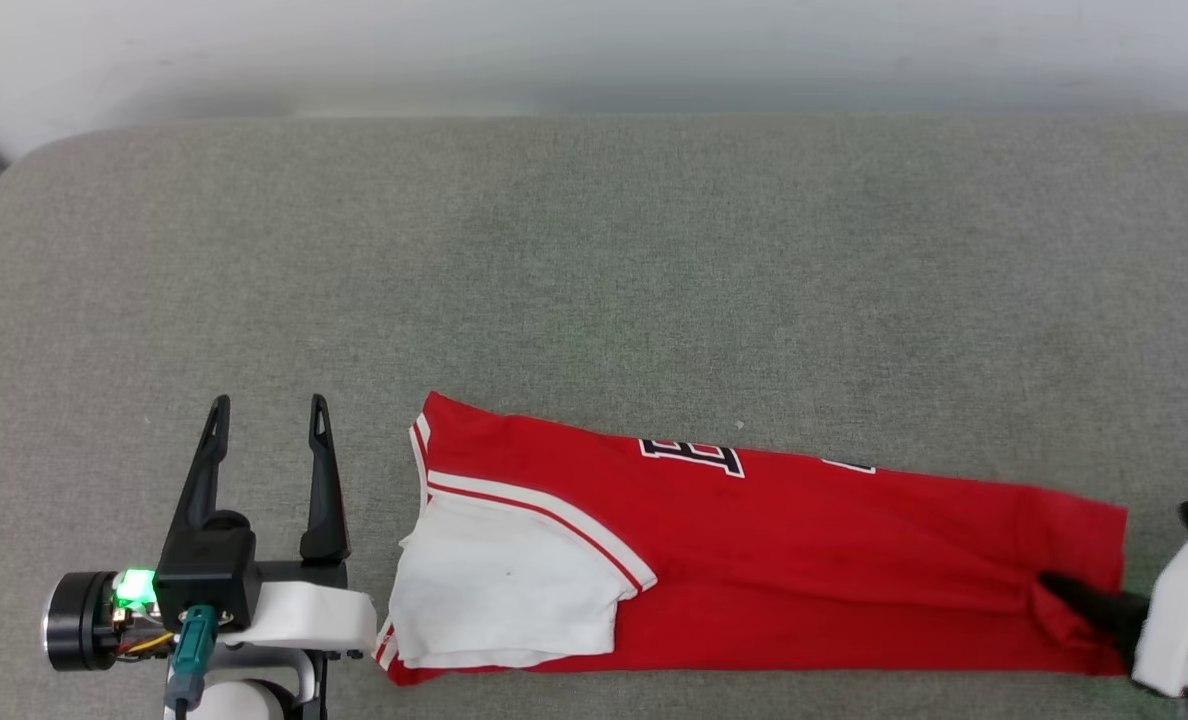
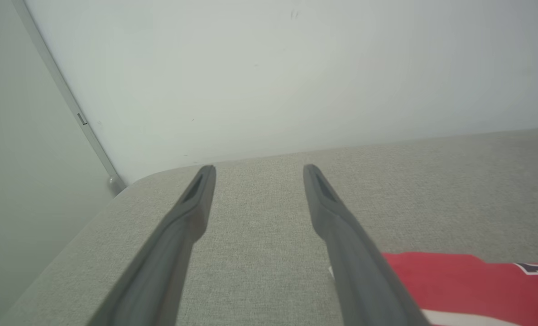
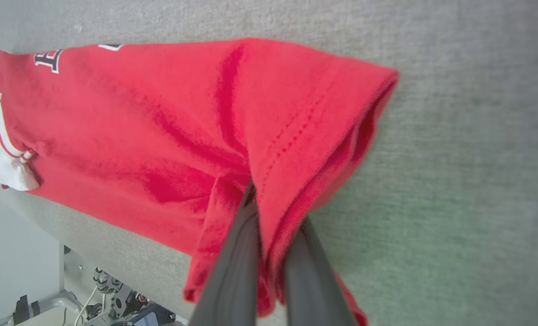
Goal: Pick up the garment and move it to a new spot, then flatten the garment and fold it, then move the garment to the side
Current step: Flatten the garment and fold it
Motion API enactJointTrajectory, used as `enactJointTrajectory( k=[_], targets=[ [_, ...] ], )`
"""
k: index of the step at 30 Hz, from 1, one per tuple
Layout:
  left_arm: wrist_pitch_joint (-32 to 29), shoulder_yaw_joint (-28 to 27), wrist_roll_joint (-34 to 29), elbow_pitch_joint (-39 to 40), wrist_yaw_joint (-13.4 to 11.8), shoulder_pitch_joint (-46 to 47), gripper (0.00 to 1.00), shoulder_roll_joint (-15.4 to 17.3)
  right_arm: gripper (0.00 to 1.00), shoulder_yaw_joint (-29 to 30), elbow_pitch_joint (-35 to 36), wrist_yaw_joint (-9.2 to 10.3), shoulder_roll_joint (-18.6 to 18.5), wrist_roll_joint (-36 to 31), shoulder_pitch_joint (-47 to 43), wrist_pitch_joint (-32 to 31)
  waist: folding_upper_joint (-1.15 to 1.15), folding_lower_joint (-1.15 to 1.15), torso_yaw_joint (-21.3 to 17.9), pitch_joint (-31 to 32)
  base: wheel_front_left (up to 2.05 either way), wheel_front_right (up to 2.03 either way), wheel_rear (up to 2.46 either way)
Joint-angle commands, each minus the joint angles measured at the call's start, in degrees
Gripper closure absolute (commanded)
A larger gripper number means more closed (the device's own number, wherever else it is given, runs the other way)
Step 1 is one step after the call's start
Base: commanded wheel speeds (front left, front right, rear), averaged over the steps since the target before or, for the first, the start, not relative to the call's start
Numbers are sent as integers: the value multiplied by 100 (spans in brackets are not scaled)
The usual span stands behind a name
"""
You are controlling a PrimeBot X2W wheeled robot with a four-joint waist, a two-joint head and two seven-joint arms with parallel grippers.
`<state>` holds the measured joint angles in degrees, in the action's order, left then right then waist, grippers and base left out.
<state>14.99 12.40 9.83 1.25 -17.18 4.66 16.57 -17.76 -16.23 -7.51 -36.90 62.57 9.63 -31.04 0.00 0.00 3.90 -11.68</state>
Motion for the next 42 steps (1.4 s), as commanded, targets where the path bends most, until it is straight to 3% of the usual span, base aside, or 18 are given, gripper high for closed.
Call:
enactJointTrajectory(
  k=[1, 7, 14, 17, 19, 28, 35, 42],
  targets=[
    [26, -109, -86, 17, 79, -112, 0, -89, 100, 150, 7, 4, -152, 90, 32, 61, 0, 0, -11, 80, 0, 0, 0],
    [26, -380, -336, 8, 336, -320, 0, -337, 100, 575, -290, 5, -718, -31, -125, 87, 0, 0, -25, 272, 0, 0, 0],
    [26, -517, -526, -12, 558, -453, 0, -517, 100, 692, -355, 3, -957, -211, -274, -232, 0, 0, -44, 389, 0, 0, 0],
    [26, -577, -587, 6, 633, -503, 0, -587, 100, 668, 33, 2, -773, -46, -328, -492, 0, 0, -75, 433, 0, 0, 0],
    [26, -655, -660, 19, 718, -560, 0, -665, 100, 605, 788, 2, -448, 138, -285, -841, 0, 0, -109, 448, 0, 0, 0],
    [26, -700, -765, 57, 894, -435, 0, -811, 100, 36, 2023, 2, 306, -481, 400, -1561, 0, 0, -29, 317, 0, 0, 0],
    [26, -742, -793, 50, 1004, -290, 0, -911, 100, -990, 2082, 2, 897, -1202, 1410, -1758, 0, 0, 99, 57, 0, 0, 0],
    [26, -757, -821, -3, 1105, -102, 0, -997, 100, -2405, 1447, 3, 1282, -1774, 2487, -1633, 0, 0, 216, -194, 0, 0, 0]
  ],
)
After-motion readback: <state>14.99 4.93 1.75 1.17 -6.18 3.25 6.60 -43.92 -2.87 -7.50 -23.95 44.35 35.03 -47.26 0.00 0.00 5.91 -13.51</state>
